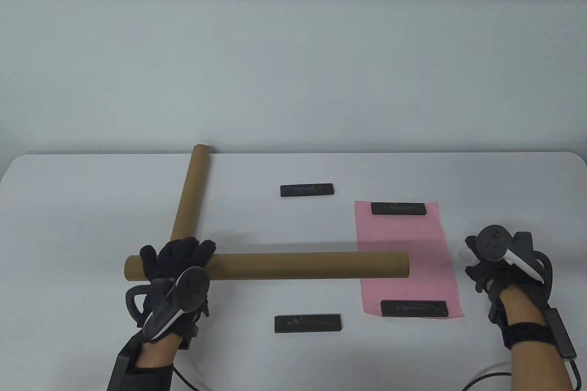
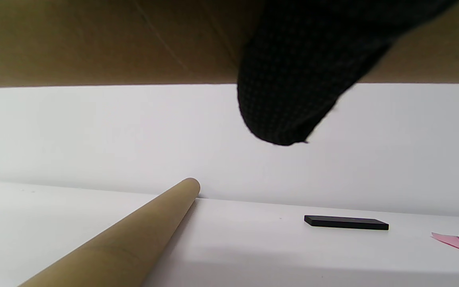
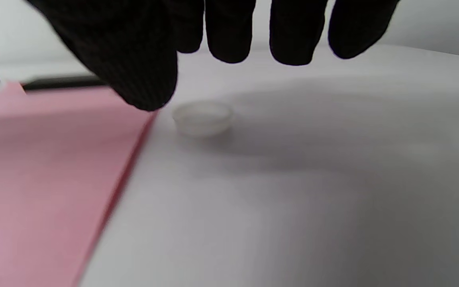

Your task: Roll up papers and store in mailing tubes

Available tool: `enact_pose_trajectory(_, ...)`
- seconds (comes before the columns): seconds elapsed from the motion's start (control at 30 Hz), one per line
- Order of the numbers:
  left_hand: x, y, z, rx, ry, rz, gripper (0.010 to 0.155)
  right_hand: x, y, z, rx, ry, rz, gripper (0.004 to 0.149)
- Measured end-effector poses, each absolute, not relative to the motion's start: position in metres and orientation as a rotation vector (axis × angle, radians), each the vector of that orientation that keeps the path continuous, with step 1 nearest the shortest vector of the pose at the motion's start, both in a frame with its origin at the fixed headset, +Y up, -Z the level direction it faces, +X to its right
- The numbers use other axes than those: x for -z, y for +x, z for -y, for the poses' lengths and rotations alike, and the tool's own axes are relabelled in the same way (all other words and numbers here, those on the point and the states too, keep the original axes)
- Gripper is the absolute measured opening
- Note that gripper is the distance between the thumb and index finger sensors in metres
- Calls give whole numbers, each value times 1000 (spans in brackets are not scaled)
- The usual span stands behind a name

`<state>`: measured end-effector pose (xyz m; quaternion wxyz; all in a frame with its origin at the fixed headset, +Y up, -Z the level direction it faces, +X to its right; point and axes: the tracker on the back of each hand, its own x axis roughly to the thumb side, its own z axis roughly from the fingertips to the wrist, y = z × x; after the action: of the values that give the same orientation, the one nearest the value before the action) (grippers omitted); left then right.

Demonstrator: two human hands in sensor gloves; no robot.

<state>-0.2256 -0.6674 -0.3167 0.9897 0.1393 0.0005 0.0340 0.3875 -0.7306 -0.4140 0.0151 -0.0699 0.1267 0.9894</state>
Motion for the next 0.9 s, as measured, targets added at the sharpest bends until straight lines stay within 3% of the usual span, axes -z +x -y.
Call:
enact_pose_trajectory(0.17, 317, -229, 668, -70, 277, -14, 74, 438, 378, 753, -3205, -247, -513, 76)
enact_pose_trajectory(0.33, 317, -230, 668, -76, 273, -17, 74, 442, 372, 756, -3237, -228, -448, 63)
enact_pose_trajectory(0.43, 317, -230, 667, -79, 270, -13, 74, 437, 370, 752, -3289, -181, -430, 65)
enact_pose_trajectory(0.57, 317, -230, 668, -84, 269, -8, 74, 421, 361, 715, -3218, -37, -174, 67)
enact_pose_trajectory(0.73, 317, -231, 667, -94, 266, -5, 74, 372, 331, 654, -2793, 236, 260, 67)
enact_pose_trajectory(0.9, 315, -233, 666, -119, 272, -2, 74, 327, 303, 628, -2459, 469, 411, 67)
